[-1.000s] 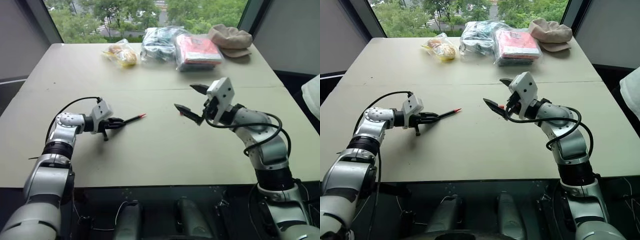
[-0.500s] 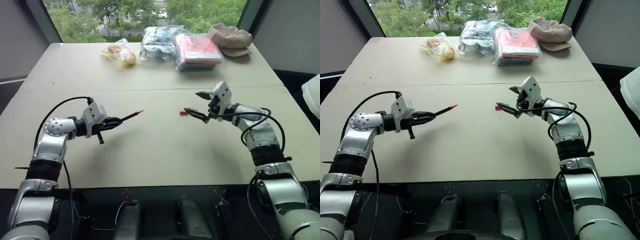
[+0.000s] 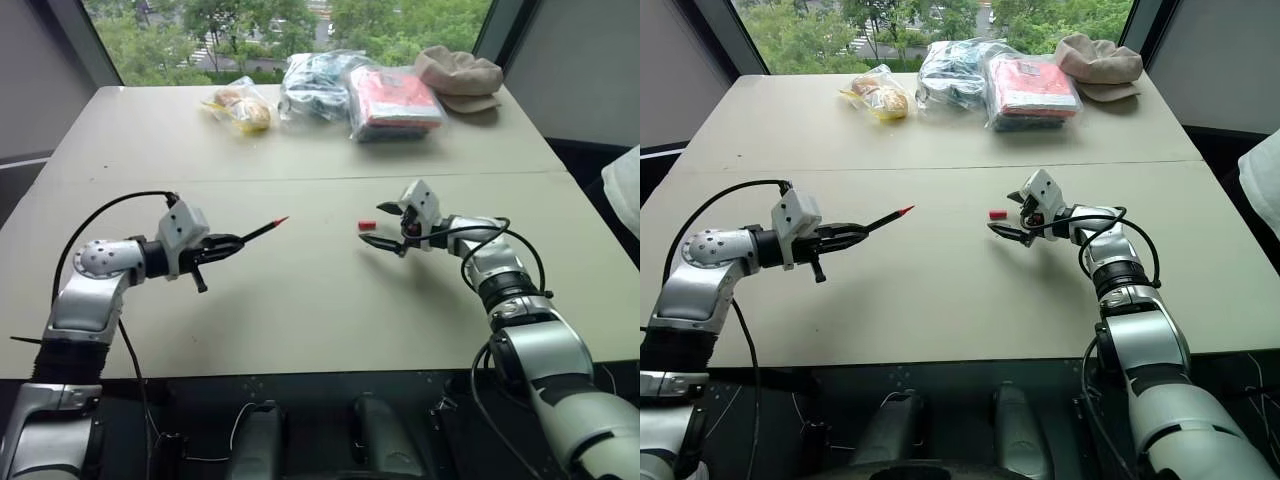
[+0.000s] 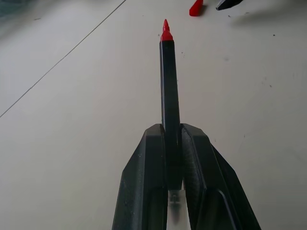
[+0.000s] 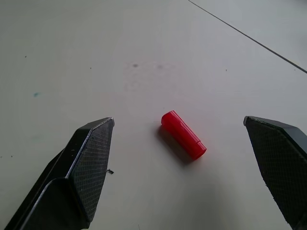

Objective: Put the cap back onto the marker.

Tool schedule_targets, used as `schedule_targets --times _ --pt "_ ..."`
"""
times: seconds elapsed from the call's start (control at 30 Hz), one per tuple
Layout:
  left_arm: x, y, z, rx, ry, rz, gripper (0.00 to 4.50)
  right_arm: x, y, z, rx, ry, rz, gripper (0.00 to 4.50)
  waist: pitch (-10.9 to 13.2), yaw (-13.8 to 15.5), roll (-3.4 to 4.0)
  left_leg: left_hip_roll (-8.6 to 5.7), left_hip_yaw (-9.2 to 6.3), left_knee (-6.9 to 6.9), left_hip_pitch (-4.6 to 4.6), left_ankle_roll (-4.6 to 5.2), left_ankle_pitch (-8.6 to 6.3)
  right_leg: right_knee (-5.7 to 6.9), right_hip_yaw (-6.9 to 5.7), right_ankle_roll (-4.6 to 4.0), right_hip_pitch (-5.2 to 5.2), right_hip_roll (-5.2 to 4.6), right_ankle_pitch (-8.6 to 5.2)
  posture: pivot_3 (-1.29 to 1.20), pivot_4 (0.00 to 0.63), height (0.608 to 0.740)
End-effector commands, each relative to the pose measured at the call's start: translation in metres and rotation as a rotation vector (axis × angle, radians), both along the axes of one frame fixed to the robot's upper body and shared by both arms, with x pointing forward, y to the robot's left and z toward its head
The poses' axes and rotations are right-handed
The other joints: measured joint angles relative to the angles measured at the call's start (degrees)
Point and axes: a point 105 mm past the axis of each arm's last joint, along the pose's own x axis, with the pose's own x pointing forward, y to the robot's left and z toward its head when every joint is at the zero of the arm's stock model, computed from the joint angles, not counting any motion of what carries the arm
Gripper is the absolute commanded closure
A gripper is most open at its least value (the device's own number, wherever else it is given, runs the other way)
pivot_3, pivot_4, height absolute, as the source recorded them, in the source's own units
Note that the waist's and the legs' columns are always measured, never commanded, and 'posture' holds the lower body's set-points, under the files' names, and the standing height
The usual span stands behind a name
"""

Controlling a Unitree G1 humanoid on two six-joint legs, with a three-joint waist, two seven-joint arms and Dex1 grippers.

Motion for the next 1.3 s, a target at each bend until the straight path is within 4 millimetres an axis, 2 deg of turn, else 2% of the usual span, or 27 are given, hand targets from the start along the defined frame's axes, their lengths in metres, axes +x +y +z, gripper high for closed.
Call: schedule_targets --times 0.03,0.33,0.53,0.63,0.67,0.87,1.17,1.3 --pt "-0.002 0.003 0.018 -0.011 -0.061 0.007 4.42 0.005 0.005 0.011 0.0 -0.045 0.013 0.0 0.0 -0.13 0.0 0.0 0.0 0.0 0.0 0.0 0.0 0.0 0.0 0.0 0.0 0.0 0.0 0.0 0.15 0.74" --pt "-0.008 0.005 0.017 -0.011 -0.063 0.021 4.42 0.007 0.004 -0.001 -0.019 -0.003 -0.016 0.0 0.0 -1.08 0.0 -0.01 0.0 -0.02 0.0 0.0 0.0 -0.02 0.01 0.0 0.0 -0.03 0.0 0.0 0.15 0.74" --pt "-0.009 0.005 0.017 -0.015 -0.065 0.031 4.42 0.007 0.006 -0.002 -0.033 -0.003 -0.008 0.0 0.0 -1.11 0.0 -0.01 0.0 -0.02 0.0 0.0 0.0 -0.02 0.01 0.0 0.0 -0.03 0.0 0.0 0.15 0.74" --pt "-0.01 0.005 0.016 -0.015 -0.066 0.034 4.5 0.007 0.009 -0.001 -0.031 -0.006 -0.001 0.81 0.0 -1.2 0.0 0.0 0.01 -0.02 0.01 0.0 0.0 -0.02 0.01 0.0 0.0 -0.03 0.0 0.0 0.15 0.74" --pt "-0.01 0.005 0.016 -0.015 -0.066 0.036 4.5 0.008 0.011 0.0 -0.031 -0.007 0.003 1.23 0.0 -1.22 0.0 0.0 0.02 -0.02 0.02 0.0 0.0 -0.01 0.03 0.0 0.0 -0.03 0.0 0.0 0.15 0.74" --pt "-0.011 0.005 0.016 -0.018 -0.072 0.044 4.5 0.009 0.016 0.0 -0.027 -0.006 0.007 4.45 0.0 -1.08 0.0 -0.01 0.02 -0.02 0.02 -0.01 0.0 0.01 0.03 -0.01 0.01 -0.05 0.01 0.0 0.15 0.74" --pt "-0.011 0.005 0.017 -0.016 -0.078 0.044 4.5 0.006 0.019 0.001 -0.052 -0.02 0.043 4.49 0.0 -1.12 0.0 -0.01 0.03 -0.02 0.02 -0.01 0.0 0.0 0.04 -0.01 0.01 -0.05 0.01 0.0 0.15 0.74" --pt "-0.013 -0.001 0.013 0.011 -0.056 -0.024 4.5 0.002 0.022 0.017 -0.148 -0.143 0.145 4.49 0.02 -1.12 0.04 -0.02 0.04 -0.02 0.02 -0.01 0.0 0.0 0.03 -0.01 0.0 -0.05 0.01 0.0 0.15 0.74"
